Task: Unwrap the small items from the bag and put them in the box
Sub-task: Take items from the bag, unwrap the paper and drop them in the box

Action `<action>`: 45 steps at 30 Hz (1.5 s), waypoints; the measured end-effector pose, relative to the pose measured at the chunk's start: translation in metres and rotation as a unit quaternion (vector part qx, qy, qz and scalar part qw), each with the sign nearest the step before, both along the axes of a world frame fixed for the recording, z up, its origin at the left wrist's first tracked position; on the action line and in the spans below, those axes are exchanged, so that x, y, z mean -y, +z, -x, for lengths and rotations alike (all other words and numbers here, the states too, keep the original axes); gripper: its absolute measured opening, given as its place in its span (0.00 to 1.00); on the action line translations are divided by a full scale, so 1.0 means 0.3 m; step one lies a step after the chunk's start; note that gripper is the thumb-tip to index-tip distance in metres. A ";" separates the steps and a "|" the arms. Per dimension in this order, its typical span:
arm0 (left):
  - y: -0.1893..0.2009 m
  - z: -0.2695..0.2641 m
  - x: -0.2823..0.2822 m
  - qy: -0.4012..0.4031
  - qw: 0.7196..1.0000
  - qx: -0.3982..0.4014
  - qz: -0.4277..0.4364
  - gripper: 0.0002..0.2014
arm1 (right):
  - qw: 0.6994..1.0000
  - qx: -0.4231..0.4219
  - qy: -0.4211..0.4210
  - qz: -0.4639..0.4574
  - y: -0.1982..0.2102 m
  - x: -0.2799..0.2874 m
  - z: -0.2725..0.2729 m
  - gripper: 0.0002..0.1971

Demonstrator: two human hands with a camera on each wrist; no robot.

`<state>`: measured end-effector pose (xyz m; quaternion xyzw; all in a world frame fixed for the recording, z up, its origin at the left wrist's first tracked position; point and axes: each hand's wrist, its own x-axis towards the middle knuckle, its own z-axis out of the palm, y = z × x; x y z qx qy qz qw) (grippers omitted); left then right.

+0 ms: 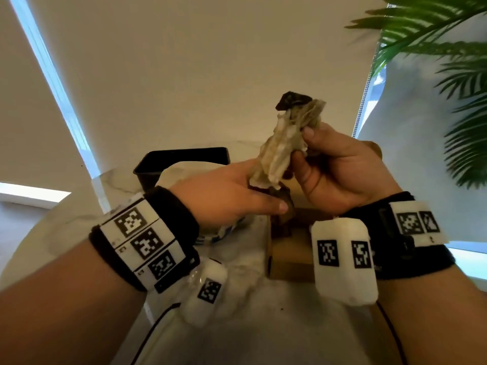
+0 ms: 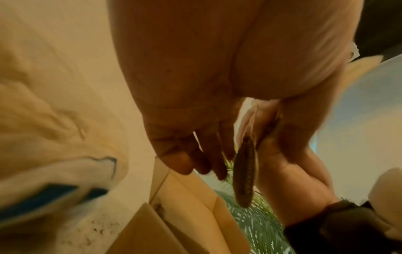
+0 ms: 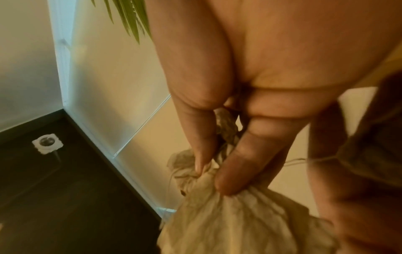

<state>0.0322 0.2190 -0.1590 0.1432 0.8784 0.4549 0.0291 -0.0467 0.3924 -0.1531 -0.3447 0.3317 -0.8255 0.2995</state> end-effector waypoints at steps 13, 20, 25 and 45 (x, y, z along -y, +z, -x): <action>-0.132 0.099 0.010 0.173 0.887 0.113 -0.413 0.17 | 0.980 0.050 -0.129 -0.145 -0.060 0.031 0.029 0.09; -0.104 0.078 0.103 0.037 0.841 0.264 -0.471 0.41 | 0.963 0.044 -0.114 -0.239 -0.078 0.053 0.018 0.11; -0.102 0.065 0.076 -0.042 0.846 0.260 -0.464 0.42 | 0.955 0.026 -0.099 -0.280 -0.082 0.074 -0.008 0.16; -0.132 0.073 0.041 0.118 0.862 0.240 -0.431 0.17 | 0.840 -0.155 -0.317 -0.412 -0.115 0.110 -0.039 0.23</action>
